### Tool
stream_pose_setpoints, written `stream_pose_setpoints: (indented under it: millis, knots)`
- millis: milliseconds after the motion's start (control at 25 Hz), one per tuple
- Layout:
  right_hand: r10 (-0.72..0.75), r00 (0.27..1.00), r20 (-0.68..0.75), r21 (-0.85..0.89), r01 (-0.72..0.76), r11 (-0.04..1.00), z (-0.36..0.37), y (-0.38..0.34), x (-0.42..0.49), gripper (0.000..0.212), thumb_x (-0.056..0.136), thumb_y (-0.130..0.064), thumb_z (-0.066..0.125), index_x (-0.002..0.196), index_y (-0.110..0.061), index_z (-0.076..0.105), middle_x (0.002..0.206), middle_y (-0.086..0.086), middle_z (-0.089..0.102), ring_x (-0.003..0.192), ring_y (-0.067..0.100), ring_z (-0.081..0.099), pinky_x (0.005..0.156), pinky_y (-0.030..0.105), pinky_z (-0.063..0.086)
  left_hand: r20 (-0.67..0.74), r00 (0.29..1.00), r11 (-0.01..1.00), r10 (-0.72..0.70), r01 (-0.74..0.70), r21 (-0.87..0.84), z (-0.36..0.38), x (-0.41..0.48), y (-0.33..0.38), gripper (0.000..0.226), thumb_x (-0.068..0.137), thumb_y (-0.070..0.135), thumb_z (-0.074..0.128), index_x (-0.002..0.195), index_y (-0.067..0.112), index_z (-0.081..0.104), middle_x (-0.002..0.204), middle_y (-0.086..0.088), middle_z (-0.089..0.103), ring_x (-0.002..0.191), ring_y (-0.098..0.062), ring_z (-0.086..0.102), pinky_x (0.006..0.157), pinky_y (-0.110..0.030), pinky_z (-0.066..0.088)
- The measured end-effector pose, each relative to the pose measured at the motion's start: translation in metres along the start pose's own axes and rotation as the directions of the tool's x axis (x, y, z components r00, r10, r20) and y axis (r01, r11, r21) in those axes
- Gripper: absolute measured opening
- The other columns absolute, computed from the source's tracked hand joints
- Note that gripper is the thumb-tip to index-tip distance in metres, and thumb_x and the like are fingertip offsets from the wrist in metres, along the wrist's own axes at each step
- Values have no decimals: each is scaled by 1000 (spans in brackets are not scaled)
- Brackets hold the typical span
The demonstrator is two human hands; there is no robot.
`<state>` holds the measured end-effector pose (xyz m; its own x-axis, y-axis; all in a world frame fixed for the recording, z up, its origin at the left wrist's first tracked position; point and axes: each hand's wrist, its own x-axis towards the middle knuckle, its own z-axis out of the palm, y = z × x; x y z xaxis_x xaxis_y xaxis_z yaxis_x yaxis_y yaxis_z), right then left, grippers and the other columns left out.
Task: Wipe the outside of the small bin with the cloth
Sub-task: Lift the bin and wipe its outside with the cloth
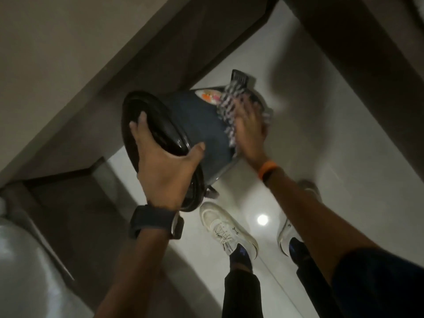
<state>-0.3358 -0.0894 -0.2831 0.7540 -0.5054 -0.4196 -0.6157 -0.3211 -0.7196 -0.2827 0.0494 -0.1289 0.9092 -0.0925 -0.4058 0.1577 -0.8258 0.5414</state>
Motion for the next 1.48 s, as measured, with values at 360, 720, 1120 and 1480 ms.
stream_pose_setpoints:
  millis: [360, 720, 1120, 1480]
  knots:
    - [-210, 974, -81, 171, 221, 960, 18, -9, -38, 59, 104, -43, 28, 162, -38, 17, 172, -17, -2, 163, 21, 5, 132, 51, 7, -21, 987, 986, 161, -160, 55, 25, 17, 4, 119, 63, 72, 65, 160, 40, 3, 173, 6, -9, 159, -32, -7, 114, -80, 18]
    - [-202, 967, -152, 240, 235, 942, 30, -43, -53, 65, 101, -28, 32, 158, -48, 8, 172, -19, -1, 162, 28, 5, 130, 59, 8, -49, 998, 999, 43, -44, -23, 26, 23, 19, 116, 68, 72, 64, 160, 42, 1, 172, 10, -13, 159, -28, -11, 115, -79, 16]
    - [81, 997, 19, 642, -74, 763, -8, -37, -34, 52, 110, -26, 26, 161, -17, 22, 171, -2, 18, 159, 14, 17, 132, 35, 23, 82, 958, 913, 274, -286, 291, 42, -16, -27, 126, 62, 37, 80, 159, 43, 0, 169, -14, -22, 154, -44, -22, 106, -88, 13]
    - [58, 996, 73, 206, -72, 976, -30, -7, 17, 48, 115, -18, 24, 162, -19, 17, 175, 8, 3, 163, 27, -3, 133, 50, 1, -10, 1000, 996, -12, 11, -84, 18, 4, -1, 128, 57, 16, 78, 156, 49, 4, 171, -11, -3, 157, -38, 1, 122, -51, 16]
